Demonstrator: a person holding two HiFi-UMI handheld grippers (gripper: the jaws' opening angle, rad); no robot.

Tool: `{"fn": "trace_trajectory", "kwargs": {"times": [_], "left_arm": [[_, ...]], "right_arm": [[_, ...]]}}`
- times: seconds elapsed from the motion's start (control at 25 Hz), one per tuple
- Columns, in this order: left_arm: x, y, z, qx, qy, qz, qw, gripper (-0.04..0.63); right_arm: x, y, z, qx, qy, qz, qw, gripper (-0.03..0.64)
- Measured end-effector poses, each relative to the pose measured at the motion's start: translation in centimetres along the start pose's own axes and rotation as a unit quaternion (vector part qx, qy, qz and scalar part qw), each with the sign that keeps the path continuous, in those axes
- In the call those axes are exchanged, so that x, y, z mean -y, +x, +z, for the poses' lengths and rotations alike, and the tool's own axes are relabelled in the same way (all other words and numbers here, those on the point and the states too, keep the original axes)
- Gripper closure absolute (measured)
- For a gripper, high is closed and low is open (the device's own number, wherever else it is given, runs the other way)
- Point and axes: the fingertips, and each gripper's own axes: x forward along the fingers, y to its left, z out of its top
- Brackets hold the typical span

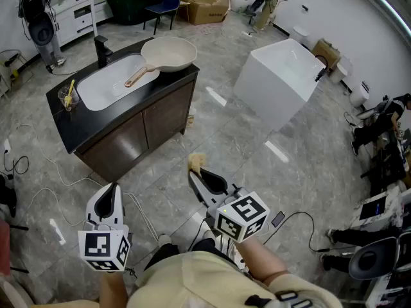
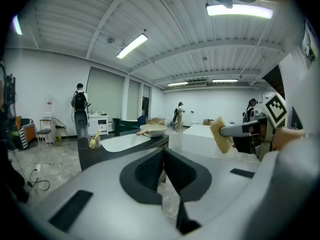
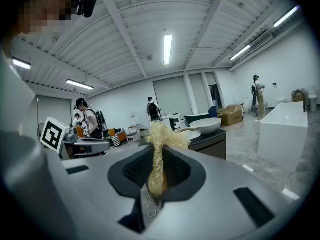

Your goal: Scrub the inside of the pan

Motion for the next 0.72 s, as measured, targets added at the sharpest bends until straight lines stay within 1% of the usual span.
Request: {"fn": "trace_trajectory", "kwargs": {"times": [0.12,0.24,0.4,0.72], "left_arm": [[0.4,-0.3,0.3,0.004,-0.001,-0.011,0.9999,0.58],[0.2,-0.6,-0.1,-0.003,0.002,-0.018,0.9998,0.58],[-0.2,-0.7,-0.8,-0.013,0.002,-0.032,0.9994,0.58],[-1.1,-0.1,-1.2,-0.021,0.01,-0.056,0.9982,0.58]], "right_arm": [[-0.3,-0.1,-0.1,0.007,0.018,0.001,1.0,0.557],[-0.9,0.2,-0.2,0.008,0.028,-0.001,1.0,0.556],[-1.8,0.8,-0.7,-0.005,0.019,-0.008,1.0,0.555],[-2.8,2.2,-1.2,-0.02,0.015,-0.001,1.0,0.555]]}}
